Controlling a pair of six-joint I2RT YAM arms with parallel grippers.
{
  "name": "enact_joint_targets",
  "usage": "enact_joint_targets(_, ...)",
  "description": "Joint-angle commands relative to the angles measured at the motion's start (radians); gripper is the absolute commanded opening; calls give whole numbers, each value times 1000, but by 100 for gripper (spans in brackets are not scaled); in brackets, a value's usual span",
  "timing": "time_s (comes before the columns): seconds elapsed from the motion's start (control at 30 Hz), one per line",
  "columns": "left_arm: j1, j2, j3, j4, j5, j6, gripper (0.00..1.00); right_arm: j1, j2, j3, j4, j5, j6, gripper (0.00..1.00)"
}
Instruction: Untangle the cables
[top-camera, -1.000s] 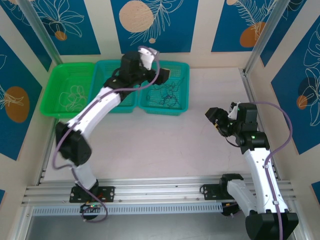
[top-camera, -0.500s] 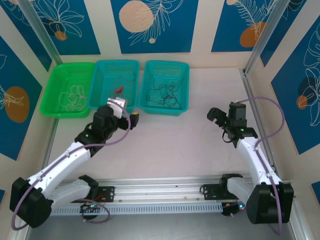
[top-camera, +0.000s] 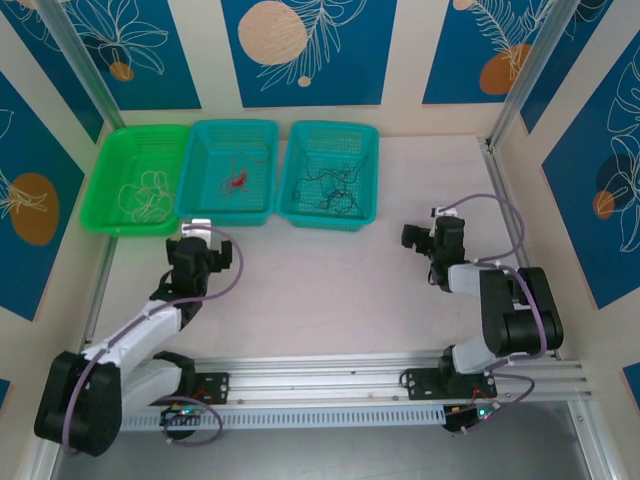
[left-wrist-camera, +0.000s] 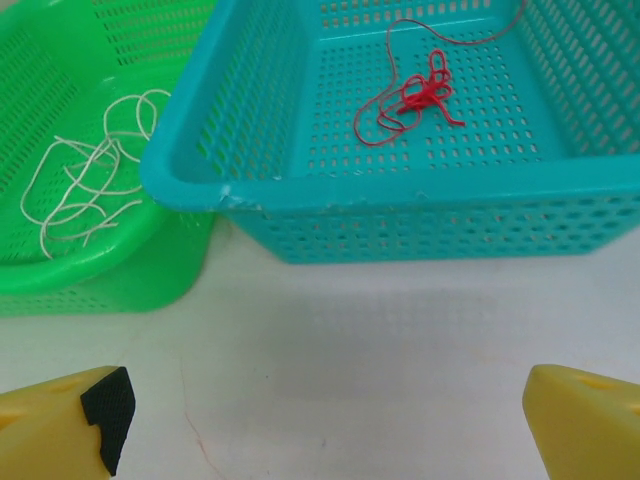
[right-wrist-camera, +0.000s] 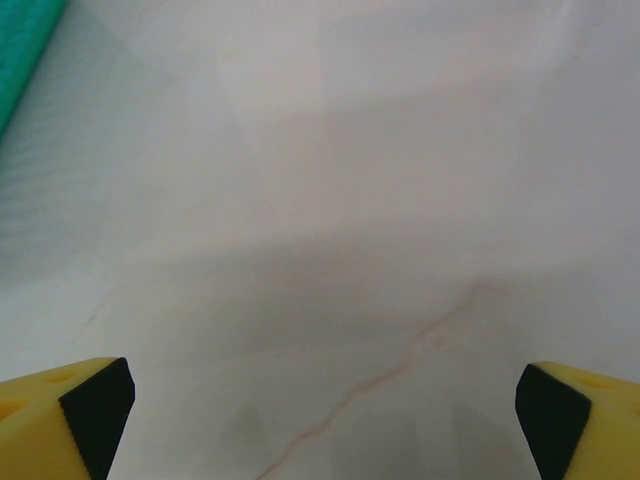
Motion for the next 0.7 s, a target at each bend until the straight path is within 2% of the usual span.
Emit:
enact_joint_targets(0.0,74,107,-43,270,89,44,100,-32,47,-99,417,-104,-50,100)
enact_joint_targets(0.07,106,198,-54,389,149,41,100,-34,14,-54,265,-100,-47,99)
enact_joint_targets(0.1,116,247,-61,469,163,45,100,-16,35,-70,335,-69,-63,99)
enact_joint_targets(0.17,130,311,-35,507,174,78,100,0,24,-59,291,-20,-62,99)
enact_joint_targets(0.23,176,400,-26,561,237,40,100,6,24,-59,291,-7,-60,99)
enact_joint_targets(0.27,187,492,-42,682,261,41,100,-2,25,-59,297,-23,-60,99)
enact_joint_targets(0.3,189,519,-39,742,279,48,100,-1,26,-59,300,-21,-62,99)
enact_joint_targets(0.33,191,459,4,549,290,41,100,2,23,-58,293,-18,-62,99)
enact_joint_targets(0.4,191,506,5,627,296,52,100,2,25,-58,295,-17,-63,99)
enact_joint_targets(0.43,190,476,18,550,295,48,100,1,26,-59,297,-19,-63,99)
enact_joint_targets(0.5,191,489,10,585,294,52,100,2,26,-58,296,-18,-63,99)
enact_joint_targets(0.67,189,481,23,546,333,67,100,2,28,-53,291,-20,-62,99)
